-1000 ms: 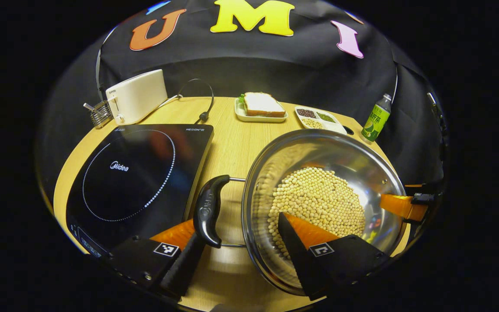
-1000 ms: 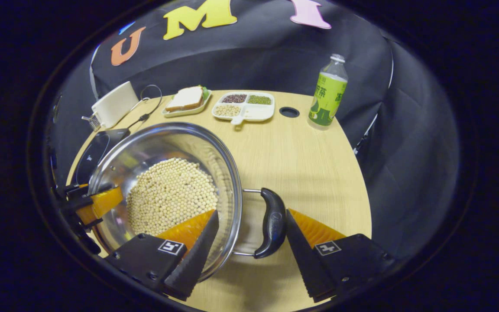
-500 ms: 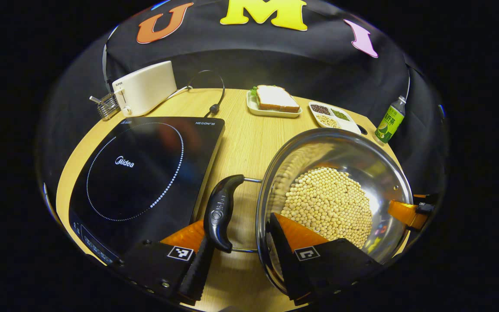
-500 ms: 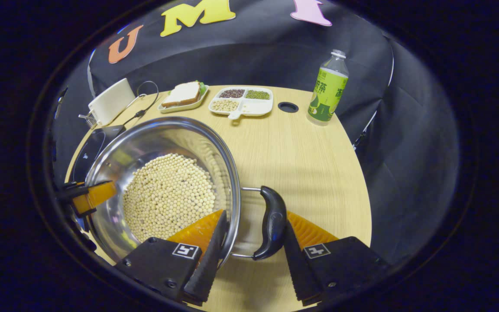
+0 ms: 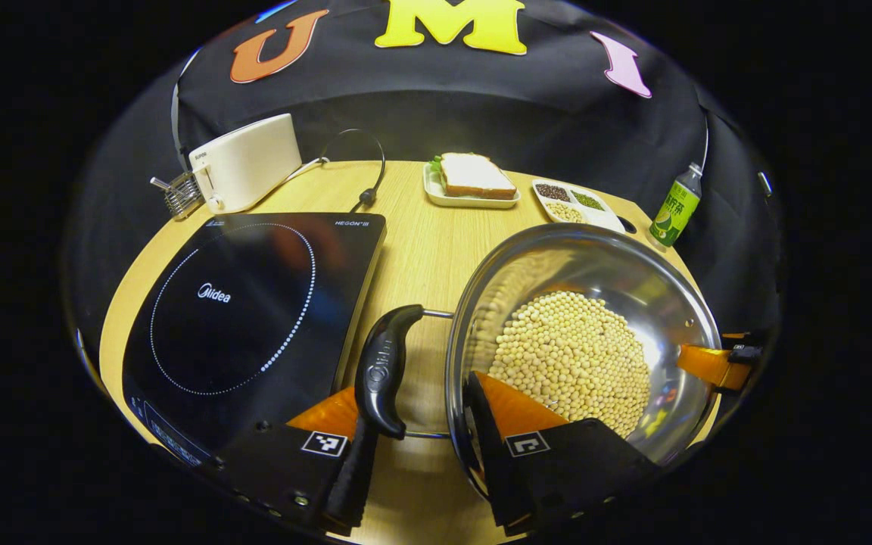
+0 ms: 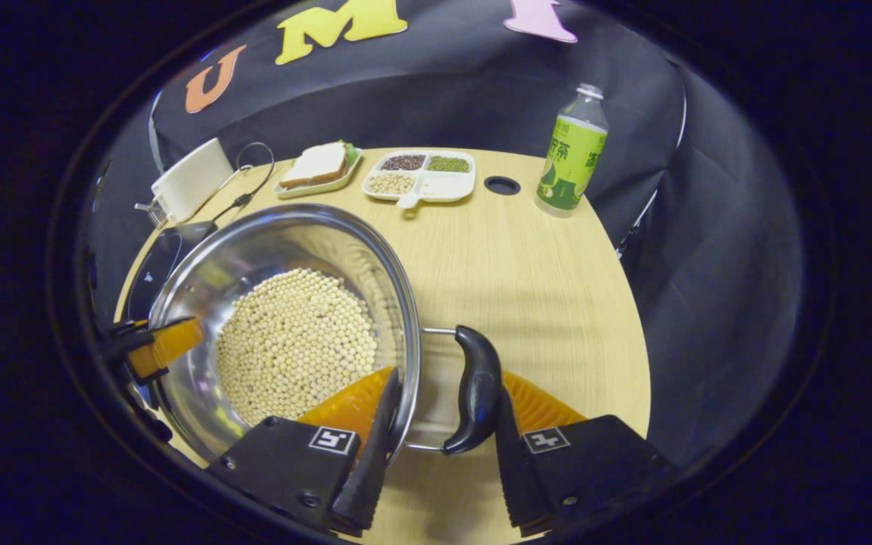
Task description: First push the handle of the pot to place it horizontally, then grasp the pot with both hands and set it on the induction cooktop.
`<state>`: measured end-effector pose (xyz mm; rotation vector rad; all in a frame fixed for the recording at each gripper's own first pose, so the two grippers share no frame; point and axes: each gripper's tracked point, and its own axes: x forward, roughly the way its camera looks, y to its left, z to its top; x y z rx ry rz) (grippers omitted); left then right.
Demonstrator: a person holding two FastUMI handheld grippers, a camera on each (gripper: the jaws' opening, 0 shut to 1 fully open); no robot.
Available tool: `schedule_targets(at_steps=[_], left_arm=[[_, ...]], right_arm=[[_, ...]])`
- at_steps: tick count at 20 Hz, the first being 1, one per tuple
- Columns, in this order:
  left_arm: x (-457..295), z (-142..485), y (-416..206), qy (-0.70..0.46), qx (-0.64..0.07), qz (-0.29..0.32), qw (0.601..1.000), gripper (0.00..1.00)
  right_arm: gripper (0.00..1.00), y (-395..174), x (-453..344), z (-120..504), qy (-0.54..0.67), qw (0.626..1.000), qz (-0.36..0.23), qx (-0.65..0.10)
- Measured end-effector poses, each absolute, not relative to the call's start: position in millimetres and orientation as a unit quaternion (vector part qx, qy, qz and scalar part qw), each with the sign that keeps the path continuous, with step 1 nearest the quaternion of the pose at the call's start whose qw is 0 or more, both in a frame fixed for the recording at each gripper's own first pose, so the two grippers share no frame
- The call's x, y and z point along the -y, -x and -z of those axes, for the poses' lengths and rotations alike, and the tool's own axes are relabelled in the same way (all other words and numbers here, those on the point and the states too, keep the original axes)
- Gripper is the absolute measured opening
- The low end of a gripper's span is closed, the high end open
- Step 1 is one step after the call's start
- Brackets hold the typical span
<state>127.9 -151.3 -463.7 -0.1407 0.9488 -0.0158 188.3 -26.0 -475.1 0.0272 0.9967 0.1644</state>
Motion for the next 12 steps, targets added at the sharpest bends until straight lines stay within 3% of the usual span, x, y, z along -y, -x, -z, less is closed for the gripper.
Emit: schedule_targets(at_steps=[6, 7, 8, 12], left_arm=[[150.7, 460.1, -128.8, 0.067, -0.452, 0.008, 0.889, 0.59], [150.5, 459.8, -127.9, 0.067, -0.453, 0.009, 0.889, 0.69], [150.3, 458.9, -128.6, 0.068, -0.452, 0.009, 0.889, 0.58], [152.1, 460.3, -127.8, 0.072, -0.456, 0.014, 0.887, 0.59]], right_arm=[[0.57, -189.4, 24.5, 471.3, -0.025, 0.876, -0.083, -0.474], [0.57, -188.9, 23.3, 471.0, -0.024, 0.877, -0.084, -0.472], [0.57, -188.4, 23.2, 469.9, -0.026, 0.877, -0.085, -0.471], [0.56, -190.0, 23.4, 468.7, -0.027, 0.878, -0.083, -0.471]])
